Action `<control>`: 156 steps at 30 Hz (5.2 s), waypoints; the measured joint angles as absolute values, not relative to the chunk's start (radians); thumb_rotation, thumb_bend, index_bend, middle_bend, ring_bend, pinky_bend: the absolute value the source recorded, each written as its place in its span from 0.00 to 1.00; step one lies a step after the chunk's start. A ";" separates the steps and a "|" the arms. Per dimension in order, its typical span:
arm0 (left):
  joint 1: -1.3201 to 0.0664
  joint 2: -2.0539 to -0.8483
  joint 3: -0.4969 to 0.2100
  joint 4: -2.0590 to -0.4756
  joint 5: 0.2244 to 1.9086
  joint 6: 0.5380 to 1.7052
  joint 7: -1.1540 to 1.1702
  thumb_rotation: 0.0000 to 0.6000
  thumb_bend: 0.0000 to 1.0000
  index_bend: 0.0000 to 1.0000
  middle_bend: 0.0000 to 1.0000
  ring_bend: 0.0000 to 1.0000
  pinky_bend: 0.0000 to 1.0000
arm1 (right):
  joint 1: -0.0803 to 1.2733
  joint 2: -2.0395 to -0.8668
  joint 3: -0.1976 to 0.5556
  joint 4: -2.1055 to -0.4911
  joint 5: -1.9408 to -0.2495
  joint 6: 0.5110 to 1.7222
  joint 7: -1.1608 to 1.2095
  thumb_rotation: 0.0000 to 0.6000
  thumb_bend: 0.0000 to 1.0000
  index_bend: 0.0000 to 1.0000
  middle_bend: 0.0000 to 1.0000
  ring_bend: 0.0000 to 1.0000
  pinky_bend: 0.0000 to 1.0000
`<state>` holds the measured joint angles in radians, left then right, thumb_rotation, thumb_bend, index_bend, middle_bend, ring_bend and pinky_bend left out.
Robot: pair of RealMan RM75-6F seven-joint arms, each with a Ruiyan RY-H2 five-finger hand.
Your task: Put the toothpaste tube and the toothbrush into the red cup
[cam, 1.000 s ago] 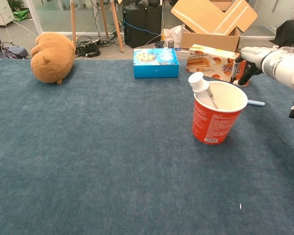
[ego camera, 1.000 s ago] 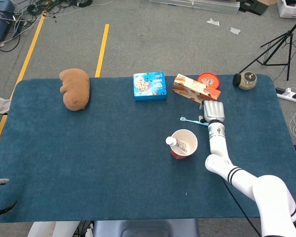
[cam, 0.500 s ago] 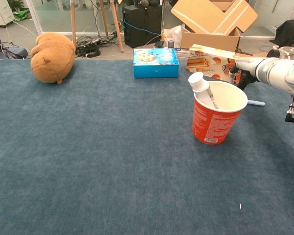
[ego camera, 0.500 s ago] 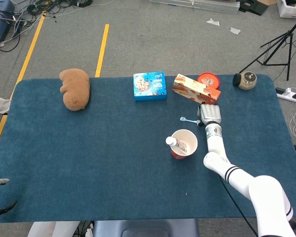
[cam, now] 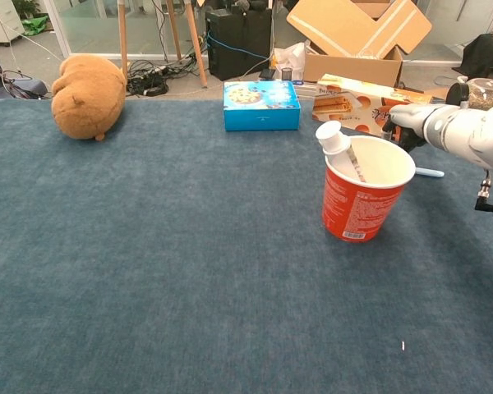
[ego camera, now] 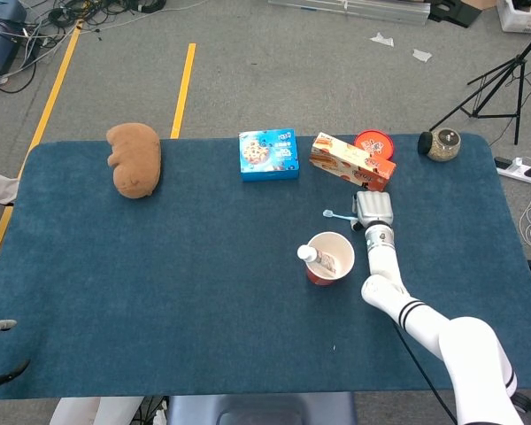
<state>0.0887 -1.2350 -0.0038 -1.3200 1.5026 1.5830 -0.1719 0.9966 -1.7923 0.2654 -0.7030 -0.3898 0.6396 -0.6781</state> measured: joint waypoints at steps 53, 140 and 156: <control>0.099 -1.242 -0.004 -1.303 1.491 1.579 -0.191 1.00 0.00 0.32 0.37 0.33 0.42 | 1.002 -1.891 0.344 -0.550 -0.416 0.585 -0.759 1.00 0.26 0.55 1.00 1.00 1.00; 0.083 -1.211 -0.004 -1.400 1.525 1.604 -0.103 1.00 0.00 0.32 0.37 0.33 0.42 | 0.793 -1.239 0.465 -1.628 -0.574 0.812 -0.286 1.00 0.32 0.68 1.00 1.00 1.00; 0.086 -1.211 -0.002 -1.399 1.521 1.605 -0.108 1.00 0.00 0.32 0.37 0.33 0.42 | 0.730 -1.182 0.441 -1.803 -0.795 0.776 -0.033 1.00 0.32 0.68 1.00 1.00 1.00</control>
